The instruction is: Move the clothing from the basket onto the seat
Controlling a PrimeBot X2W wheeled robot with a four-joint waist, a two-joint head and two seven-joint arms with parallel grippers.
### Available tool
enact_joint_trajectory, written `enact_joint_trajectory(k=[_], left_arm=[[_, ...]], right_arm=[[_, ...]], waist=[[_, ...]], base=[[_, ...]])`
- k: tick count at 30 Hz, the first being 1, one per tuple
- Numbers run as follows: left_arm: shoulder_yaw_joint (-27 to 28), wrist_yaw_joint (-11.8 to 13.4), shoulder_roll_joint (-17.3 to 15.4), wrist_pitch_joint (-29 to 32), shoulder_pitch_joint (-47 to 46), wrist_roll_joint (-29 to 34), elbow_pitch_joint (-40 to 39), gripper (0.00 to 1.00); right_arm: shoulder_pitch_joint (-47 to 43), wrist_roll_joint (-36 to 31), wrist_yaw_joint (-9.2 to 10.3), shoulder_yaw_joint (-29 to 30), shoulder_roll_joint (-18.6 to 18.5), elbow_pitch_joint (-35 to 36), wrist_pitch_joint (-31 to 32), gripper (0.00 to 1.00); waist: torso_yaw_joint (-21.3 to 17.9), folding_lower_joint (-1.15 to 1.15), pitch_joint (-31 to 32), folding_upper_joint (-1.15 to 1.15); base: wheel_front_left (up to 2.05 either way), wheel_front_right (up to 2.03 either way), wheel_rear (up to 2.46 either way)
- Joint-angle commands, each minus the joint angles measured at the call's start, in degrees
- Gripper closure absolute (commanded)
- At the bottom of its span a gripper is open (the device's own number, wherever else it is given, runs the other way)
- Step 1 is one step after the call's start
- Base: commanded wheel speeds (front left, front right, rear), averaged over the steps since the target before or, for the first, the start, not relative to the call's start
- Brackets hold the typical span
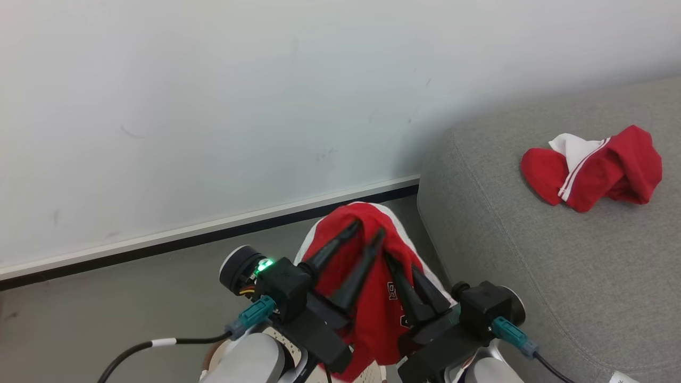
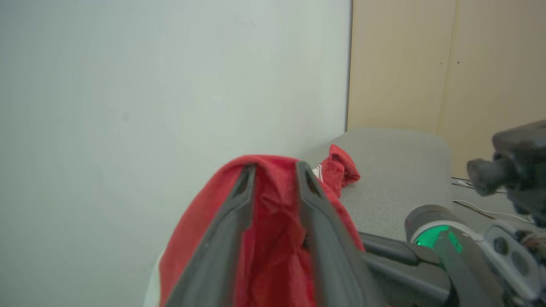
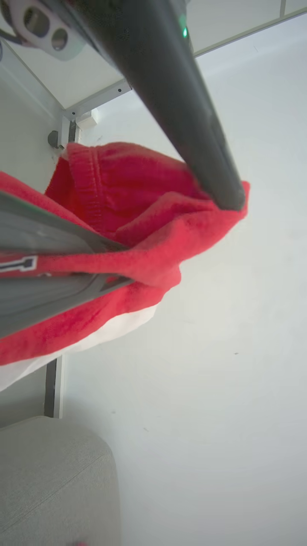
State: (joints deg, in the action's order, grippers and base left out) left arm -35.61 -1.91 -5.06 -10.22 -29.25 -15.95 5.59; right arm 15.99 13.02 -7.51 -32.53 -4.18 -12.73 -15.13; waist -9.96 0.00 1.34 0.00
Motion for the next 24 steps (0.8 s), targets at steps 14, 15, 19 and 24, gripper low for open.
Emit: enact_joint_trajectory(k=[14,15,19,24], left_arm=[[-0.99,0.45,-1.21,0.04,0.74,-0.03,0.26,0.0],[-0.96,0.45,-1.32,0.16,0.75,-0.01,0.13,0.0],[-1.04,0.91,-1.76,0.44,0.84,0.05,-0.59,0.0],[-1.24,0.89,-2.28,0.84,0.38,0.21,-1.26,0.0]], right_arm=[[-1.1,-0.81,0.04,4.09,-0.66,1.15,-0.07,1.0],[-1.13,-0.95,0.04,4.57,-0.65,1.36,-0.07,1.0],[-1.07,-1.29,0.04,6.73,-0.6,2.07,-0.07,1.0],[-0.78,-1.89,0.04,8.34,-0.57,3.52,-0.07,1.0]], waist=[[-0.18,0.0,-0.37,0.0],[-0.34,0.0,-0.46,0.0],[-1.75,0.0,-1.18,0.0],[-4.25,0.0,-2.18,0.0]], base=[[0.0,0.0,0.0],[0.0,0.0,0.0],[0.0,0.0,0.0],[0.0,0.0,0.0]])
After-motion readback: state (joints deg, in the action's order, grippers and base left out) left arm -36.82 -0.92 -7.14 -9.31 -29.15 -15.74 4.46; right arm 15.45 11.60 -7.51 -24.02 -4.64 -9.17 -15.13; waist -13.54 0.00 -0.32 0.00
